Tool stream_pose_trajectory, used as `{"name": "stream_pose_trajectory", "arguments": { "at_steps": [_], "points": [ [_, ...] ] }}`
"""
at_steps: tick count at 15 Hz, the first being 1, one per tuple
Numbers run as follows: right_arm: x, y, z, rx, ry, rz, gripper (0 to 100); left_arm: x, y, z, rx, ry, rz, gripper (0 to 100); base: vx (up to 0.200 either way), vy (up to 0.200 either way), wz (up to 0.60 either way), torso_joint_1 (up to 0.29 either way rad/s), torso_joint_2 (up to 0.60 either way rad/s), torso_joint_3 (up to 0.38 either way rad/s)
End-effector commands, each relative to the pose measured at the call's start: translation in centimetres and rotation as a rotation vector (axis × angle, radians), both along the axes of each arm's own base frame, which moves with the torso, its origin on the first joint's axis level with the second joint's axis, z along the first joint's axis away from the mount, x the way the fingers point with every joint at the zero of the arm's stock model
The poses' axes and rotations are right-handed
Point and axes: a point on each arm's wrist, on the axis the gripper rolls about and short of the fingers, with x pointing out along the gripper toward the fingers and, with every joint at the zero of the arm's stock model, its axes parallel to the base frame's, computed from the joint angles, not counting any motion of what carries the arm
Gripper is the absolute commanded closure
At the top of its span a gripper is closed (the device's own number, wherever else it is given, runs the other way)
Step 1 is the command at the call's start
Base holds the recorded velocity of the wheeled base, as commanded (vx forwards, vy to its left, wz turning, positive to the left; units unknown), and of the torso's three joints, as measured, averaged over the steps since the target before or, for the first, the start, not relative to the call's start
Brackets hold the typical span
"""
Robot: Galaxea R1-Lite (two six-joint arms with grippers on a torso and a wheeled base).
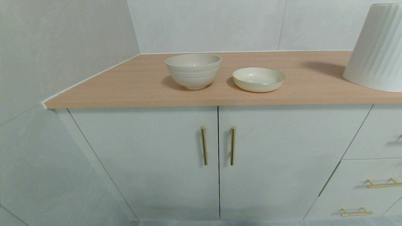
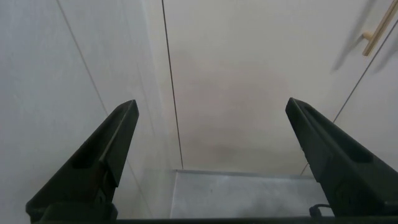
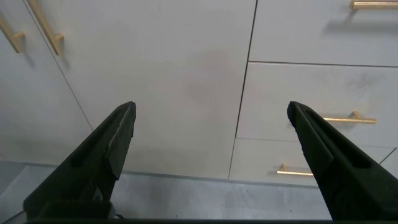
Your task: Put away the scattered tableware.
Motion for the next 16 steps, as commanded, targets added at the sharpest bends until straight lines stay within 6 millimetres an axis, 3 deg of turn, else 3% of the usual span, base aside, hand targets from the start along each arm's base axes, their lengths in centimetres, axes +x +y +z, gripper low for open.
{"name": "stream_pose_trajectory", "arguments": {
  "at_steps": [1,4,7,16],
  "points": [
    [0.01,0.00,0.01,-0.001,0.001,0.001,0,0.00,0.00,0.00,0.000,-0.001,0.001,0,0.000,0.000,0.00,0.000,0.00,0.000],
    [0.01,0.00,0.01,-0.001,0.001,0.000,0,0.00,0.00,0.00,0.000,-0.001,0.001,0,0.000,0.000,0.00,0.000,0.00,0.000],
    [0.02,0.00,-0.03,-0.002,0.002,0.001,0,0.00,0.00,0.00,0.000,-0.001,0.001,0,-0.200,0.000,0.00,0.006,0.00,0.001],
    [0.02,0.00,-0.03,-0.005,0.002,0.000,0,0.00,0.00,0.00,0.001,-0.001,0.001,0,0.000,0.000,0.00,0.000,0.00,0.000]
  ]
}}
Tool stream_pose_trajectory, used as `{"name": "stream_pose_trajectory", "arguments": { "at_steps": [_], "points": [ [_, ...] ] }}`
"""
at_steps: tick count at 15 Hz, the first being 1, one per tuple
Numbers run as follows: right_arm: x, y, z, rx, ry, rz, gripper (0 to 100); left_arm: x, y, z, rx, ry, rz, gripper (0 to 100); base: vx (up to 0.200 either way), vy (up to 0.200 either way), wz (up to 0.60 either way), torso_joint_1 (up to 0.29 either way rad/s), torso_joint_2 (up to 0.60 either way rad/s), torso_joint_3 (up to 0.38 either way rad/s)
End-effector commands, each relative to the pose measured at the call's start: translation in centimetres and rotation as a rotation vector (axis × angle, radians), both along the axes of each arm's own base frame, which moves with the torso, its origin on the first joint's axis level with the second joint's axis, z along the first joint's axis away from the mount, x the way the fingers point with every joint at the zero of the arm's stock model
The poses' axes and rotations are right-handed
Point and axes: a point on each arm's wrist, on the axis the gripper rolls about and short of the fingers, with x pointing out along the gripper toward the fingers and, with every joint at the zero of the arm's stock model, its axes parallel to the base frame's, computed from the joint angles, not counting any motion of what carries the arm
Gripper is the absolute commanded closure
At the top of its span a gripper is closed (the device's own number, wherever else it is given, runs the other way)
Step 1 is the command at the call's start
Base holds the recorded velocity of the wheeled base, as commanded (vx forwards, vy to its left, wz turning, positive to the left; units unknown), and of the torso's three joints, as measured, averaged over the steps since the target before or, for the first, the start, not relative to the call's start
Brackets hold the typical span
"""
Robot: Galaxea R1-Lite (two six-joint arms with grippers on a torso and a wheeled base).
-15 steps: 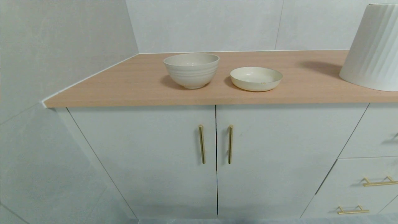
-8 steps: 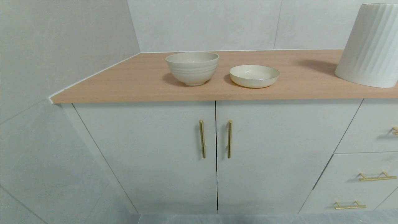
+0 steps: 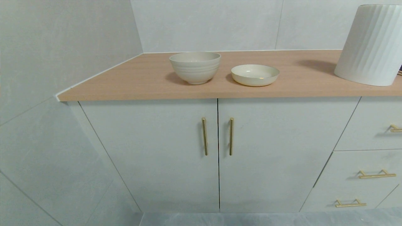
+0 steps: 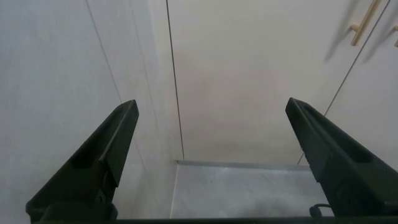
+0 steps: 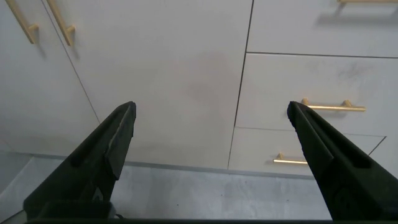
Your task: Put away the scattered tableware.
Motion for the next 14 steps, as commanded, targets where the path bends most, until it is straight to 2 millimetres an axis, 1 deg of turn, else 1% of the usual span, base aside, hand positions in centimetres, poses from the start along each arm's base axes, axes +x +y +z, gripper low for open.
{"name": "stream_pose_trajectory", "arguments": {
  "at_steps": [1,3,4,5,9,10,12,13,14],
  "points": [
    [0.0,0.0,0.0,0.002,-0.001,0.001,0,0.0,0.0,0.0,0.000,-0.001,0.001,0,0.000,0.000,0.00,0.000,0.00,0.000],
    [0.0,0.0,0.2,-0.004,-0.009,0.002,0,0.0,0.0,0.0,0.000,-0.001,0.001,0,0.000,0.000,0.00,0.000,0.00,0.000],
    [-0.7,0.0,2.7,0.014,-0.089,0.029,0,0.0,0.0,0.0,0.000,-0.001,0.001,0,0.000,0.000,0.00,0.000,0.00,0.000],
    [-0.9,0.1,5.1,0.064,-0.101,0.082,0,0.0,0.0,0.0,0.000,0.001,0.001,0,0.000,0.000,0.00,0.000,0.00,0.000],
    [1.6,0.5,7.1,0.077,0.076,0.298,0,0.0,0.0,0.0,0.005,0.001,0.001,0,0.000,0.000,0.00,0.000,0.00,0.000],
    [3.7,0.9,8.2,0.066,0.195,0.444,0,0.0,0.0,0.0,0.003,0.001,0.001,0,0.000,0.000,0.00,0.000,0.00,0.000],
    [6.8,1.5,9.2,0.048,0.335,0.478,0,0.0,0.0,0.0,0.005,0.001,0.001,0,0.000,0.000,0.00,0.000,0.00,0.000],
    [7.6,1.7,9.4,0.046,0.365,0.480,0,0.0,0.0,0.0,0.005,-0.001,0.001,0,0.000,0.000,0.00,0.000,0.00,0.000],
    [11.4,2.7,10.3,0.044,0.461,0.499,0,0.0,0.0,0.0,0.006,0.000,0.001,0,0.000,0.000,0.00,0.000,0.00,0.000]
  ]
}}
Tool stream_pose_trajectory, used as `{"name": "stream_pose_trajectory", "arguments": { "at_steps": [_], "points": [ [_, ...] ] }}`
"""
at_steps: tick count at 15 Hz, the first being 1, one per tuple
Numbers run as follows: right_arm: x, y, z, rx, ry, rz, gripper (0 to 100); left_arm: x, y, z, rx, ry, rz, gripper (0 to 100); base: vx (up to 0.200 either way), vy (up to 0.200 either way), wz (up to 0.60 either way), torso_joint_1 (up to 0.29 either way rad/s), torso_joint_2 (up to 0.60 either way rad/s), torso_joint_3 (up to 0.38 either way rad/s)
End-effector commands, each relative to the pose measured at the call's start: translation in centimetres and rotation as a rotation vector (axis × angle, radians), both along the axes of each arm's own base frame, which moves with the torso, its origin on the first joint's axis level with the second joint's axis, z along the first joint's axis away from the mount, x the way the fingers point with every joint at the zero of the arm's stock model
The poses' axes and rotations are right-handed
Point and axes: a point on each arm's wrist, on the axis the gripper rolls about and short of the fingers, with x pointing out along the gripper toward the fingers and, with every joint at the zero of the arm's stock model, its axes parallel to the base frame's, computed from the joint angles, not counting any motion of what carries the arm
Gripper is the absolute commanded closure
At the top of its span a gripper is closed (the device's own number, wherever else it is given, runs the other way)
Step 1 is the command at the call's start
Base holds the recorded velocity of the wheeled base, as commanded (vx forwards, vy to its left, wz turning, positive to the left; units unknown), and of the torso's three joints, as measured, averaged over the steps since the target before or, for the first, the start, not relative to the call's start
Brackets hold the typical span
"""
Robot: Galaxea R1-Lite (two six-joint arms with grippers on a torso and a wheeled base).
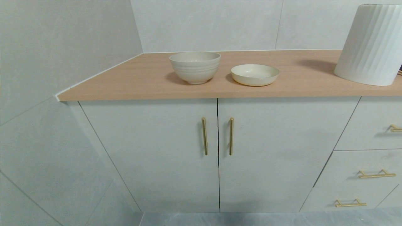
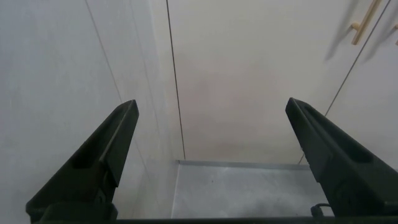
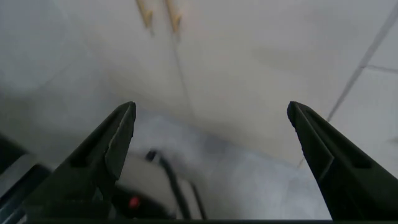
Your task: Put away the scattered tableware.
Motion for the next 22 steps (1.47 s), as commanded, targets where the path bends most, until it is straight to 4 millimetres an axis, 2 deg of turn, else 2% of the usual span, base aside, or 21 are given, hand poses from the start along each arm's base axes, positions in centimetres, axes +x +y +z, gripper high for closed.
{"name": "stream_pose_trajectory", "arguments": {
  "at_steps": [1,2,3,5,6,8,10,12,13,15,19,22],
  "points": [
    [8.6,2.3,1.8,-0.046,0.223,0.099,0,0.0,0.0,0.0,-0.001,-0.001,0.001,0,0.000,0.000,0.00,0.000,0.00,0.000],
    [9.4,2.6,1.9,-0.047,0.223,0.107,0,0.0,0.0,0.0,-0.003,0.001,0.001,0,0.000,0.000,0.00,0.000,0.00,0.000],
    [12.2,4.2,1.5,-0.051,0.211,0.162,0,0.0,0.0,0.0,-0.003,0.001,0.000,0,0.000,0.000,0.00,0.000,0.00,0.000],
    [15.0,5.8,0.7,-0.048,0.186,0.197,0,0.0,0.0,0.0,-0.001,0.001,0.001,0,0.000,0.000,0.00,0.000,0.00,0.000],
    [17.2,7.2,0.2,-0.045,0.170,0.224,0,0.0,0.0,0.0,-0.001,0.001,0.000,0,0.000,0.000,0.00,0.000,0.00,0.000],
    [19.2,8.6,0.1,-0.046,0.162,0.250,0,0.0,0.0,0.0,-0.003,0.001,0.001,0,0.000,0.000,0.00,0.000,0.00,0.000],
    [22.2,11.5,0.3,-0.046,0.154,0.303,0,0.0,0.0,0.0,-0.003,0.001,0.001,0,0.000,0.000,0.00,0.000,0.00,0.000],
    [23.7,13.1,0.3,-0.033,0.158,0.325,0,0.0,0.0,0.0,-0.003,0.001,0.000,0,0.000,0.000,0.00,0.000,0.00,0.000],
    [24.7,14.6,0.1,-0.013,0.170,0.344,0,0.0,0.0,0.0,-0.003,0.001,0.000,0,0.000,0.000,0.00,0.000,0.00,0.000],
    [25.2,15.8,-0.3,0.023,0.209,0.355,0,0.0,0.0,0.0,-0.003,0.001,0.001,0,0.000,0.000,0.00,0.000,0.00,0.000],
    [25.5,17.0,-1.0,0.060,0.251,0.364,0,0.0,0.0,0.0,-0.001,0.001,0.000,0,0.000,0.000,0.00,0.000,0.00,0.000],
    [25.8,17.5,-1.4,0.084,0.216,0.370,0,0.0,0.0,0.0,-0.003,0.001,0.000,0,0.000,0.000,0.00,0.000,0.00,0.000]
  ]
}}
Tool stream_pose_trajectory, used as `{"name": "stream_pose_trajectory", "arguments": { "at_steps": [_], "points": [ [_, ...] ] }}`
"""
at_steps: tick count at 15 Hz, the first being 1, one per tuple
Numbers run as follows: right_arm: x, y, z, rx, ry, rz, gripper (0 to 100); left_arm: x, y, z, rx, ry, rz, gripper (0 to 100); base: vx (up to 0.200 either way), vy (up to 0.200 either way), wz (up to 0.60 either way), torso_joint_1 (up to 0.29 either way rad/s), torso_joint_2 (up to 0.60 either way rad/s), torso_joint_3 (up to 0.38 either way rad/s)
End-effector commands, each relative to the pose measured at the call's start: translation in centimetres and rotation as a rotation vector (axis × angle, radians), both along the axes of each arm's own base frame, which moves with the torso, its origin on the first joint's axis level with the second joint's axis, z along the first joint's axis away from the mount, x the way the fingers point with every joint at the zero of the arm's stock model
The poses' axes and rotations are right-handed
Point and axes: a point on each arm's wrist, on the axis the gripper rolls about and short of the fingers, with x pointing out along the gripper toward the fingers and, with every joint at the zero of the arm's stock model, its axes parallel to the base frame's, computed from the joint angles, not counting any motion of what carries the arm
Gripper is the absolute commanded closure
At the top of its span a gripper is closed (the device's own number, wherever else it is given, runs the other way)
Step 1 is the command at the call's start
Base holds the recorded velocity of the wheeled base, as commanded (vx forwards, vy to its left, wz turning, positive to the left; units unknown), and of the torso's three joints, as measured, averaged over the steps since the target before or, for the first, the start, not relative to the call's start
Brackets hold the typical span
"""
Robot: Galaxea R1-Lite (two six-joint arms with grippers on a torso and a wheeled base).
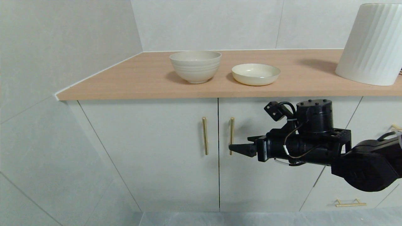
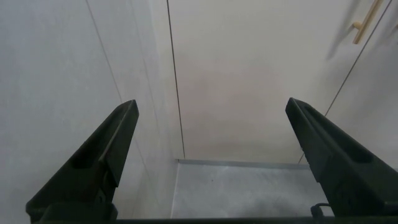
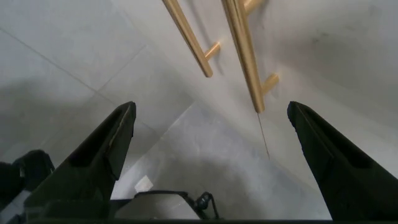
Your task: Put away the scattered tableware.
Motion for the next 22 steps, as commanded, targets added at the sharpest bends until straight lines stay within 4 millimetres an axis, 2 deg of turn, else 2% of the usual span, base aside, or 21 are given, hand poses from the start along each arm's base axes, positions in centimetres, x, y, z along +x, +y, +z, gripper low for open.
{"name": "stream_pose_trajectory", "arguments": {
  "at_steps": [1,5,8,10,17,22],
  "points": [
    [0.2,0.3,-0.7,0.002,0.014,0.001,0,0.0,0.0,0.0,-0.001,0.000,0.000,0,0.000,0.000,0.00,0.000,0.00,0.000],
    [0.6,1.6,-1.0,0.082,0.026,-0.012,0,0.0,0.0,0.0,-0.001,0.000,0.000,0,0.000,0.000,0.00,0.000,0.00,0.000],
    [1.6,3.2,-2.3,0.102,-0.023,-0.051,0,0.0,0.0,0.0,-0.001,0.000,0.000,0,0.000,0.000,0.00,0.000,0.00,0.000],
    [2.1,3.5,-3.0,0.104,-0.027,-0.060,0,0.0,0.0,0.0,-0.002,0.000,0.000,0,0.000,0.000,0.00,0.000,0.00,0.000],
    [3.0,4.8,-3.6,0.132,-0.053,-0.065,0,0.0,0.0,0.0,-0.002,0.000,0.000,0,0.000,0.000,0.00,0.000,0.00,0.000],
    [2.5,5.8,-3.2,0.198,-0.046,-0.068,0,0.0,0.0,0.0,-0.002,0.000,0.000,0,0.000,0.000,0.00,0.000,0.00,0.000]
  ]
}}
